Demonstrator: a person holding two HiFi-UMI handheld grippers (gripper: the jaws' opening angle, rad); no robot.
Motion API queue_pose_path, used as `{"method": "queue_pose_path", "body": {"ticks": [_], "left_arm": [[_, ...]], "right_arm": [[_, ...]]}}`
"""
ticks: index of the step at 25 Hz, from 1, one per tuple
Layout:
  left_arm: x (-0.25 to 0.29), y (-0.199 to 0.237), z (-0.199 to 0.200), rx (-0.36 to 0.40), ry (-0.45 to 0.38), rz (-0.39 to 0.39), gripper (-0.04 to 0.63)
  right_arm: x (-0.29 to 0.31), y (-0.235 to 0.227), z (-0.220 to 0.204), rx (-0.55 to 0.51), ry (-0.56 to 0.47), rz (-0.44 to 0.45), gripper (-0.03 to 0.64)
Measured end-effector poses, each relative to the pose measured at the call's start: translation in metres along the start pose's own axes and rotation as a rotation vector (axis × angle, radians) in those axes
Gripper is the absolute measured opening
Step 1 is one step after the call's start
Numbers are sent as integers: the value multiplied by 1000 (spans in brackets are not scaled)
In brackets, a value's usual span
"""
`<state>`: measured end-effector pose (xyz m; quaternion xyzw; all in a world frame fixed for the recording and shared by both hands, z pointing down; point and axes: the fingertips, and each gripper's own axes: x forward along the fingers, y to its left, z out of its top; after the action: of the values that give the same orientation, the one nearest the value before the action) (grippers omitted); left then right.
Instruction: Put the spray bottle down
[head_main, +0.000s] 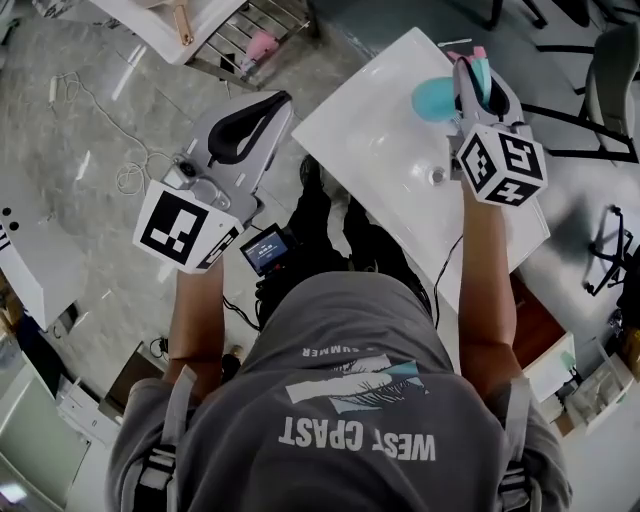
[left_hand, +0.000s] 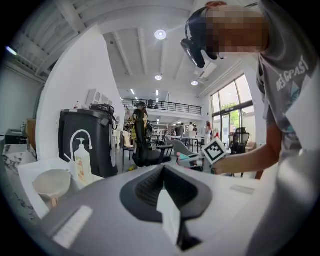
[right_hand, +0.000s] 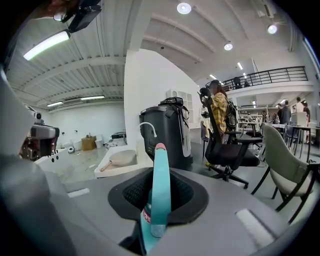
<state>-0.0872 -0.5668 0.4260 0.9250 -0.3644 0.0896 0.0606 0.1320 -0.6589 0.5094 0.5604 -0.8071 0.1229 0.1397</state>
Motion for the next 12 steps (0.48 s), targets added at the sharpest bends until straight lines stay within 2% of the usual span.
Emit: {"method": "queue_pose_path", "body": {"ticks": [12], "left_arm": [[6,11,-32,-37,41,-7,2]], "right_arm": [[48,-19,-31,-25,-28,-62,64]]}}
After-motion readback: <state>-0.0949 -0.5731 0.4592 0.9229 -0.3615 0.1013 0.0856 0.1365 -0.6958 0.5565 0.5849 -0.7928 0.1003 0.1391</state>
